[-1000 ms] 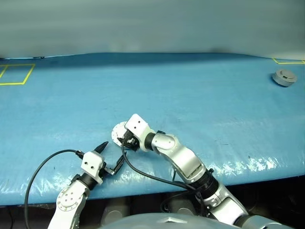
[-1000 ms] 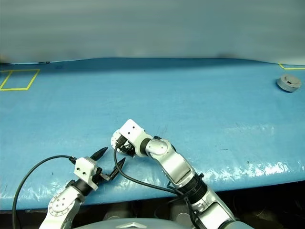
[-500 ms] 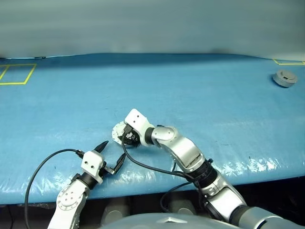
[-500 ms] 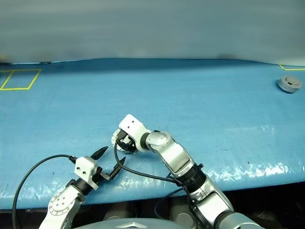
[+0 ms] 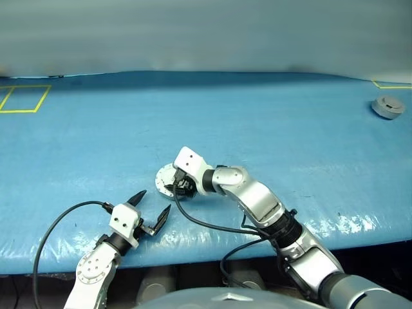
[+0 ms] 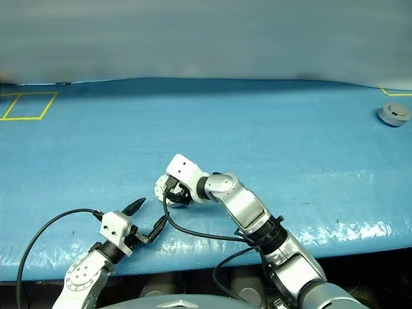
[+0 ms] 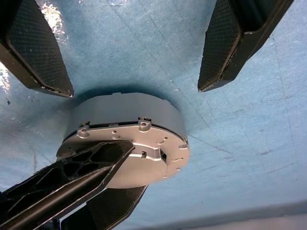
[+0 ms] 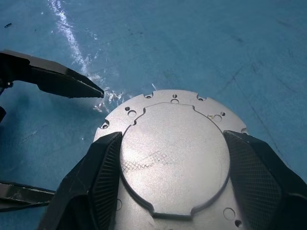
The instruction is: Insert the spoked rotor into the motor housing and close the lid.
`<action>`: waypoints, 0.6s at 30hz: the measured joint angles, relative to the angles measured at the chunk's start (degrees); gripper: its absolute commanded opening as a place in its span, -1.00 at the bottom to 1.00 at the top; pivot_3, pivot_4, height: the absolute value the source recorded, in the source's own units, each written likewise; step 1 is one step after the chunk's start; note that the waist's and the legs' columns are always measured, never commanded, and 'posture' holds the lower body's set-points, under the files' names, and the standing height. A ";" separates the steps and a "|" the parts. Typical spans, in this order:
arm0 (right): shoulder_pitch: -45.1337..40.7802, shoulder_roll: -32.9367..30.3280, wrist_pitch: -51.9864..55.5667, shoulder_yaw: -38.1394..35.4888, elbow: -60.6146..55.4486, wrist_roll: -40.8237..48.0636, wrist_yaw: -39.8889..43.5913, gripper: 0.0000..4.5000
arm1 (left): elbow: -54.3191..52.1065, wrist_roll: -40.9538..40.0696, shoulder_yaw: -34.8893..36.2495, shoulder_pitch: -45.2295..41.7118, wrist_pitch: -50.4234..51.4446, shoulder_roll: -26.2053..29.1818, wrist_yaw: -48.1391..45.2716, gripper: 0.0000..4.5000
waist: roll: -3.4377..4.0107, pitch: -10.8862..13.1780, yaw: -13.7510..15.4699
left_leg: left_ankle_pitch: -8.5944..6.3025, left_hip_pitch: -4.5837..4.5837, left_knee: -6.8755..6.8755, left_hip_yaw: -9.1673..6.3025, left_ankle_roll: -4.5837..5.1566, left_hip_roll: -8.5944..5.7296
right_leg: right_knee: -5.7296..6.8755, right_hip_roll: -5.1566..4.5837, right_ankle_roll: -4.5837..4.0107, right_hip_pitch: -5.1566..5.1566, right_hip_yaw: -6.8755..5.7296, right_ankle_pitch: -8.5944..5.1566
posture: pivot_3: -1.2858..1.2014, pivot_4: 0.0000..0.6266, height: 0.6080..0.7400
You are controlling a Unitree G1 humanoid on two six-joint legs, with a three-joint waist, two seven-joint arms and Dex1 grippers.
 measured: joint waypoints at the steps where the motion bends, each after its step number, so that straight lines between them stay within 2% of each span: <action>1: 0.11 -0.06 -0.68 0.09 0.22 -0.17 0.05 0.34 | 0.00 0.00 0.00 0.00 0.01 0.00 0.00 1.00 | 0.00 0.00 -0.01 | 0.00 0.01 0.00 0.00 0.00 0.00 | 0.00 0.00 0.01 0.00 0.00 -0.01 | 0.03 -0.52 1.00; 18: -1.24 -1.47 -9.98 0.57 6.38 -1.32 4.23 0.34 | -0.27 0.00 -0.03 -0.02 0.38 0.01 0.00 1.00 | 0.00 0.00 -0.06 | 0.04 0.08 0.06 0.01 0.04 0.03 | 0.02 0.02 -0.03 0.01 -0.02 -0.14 | 0.03 -0.52 1.00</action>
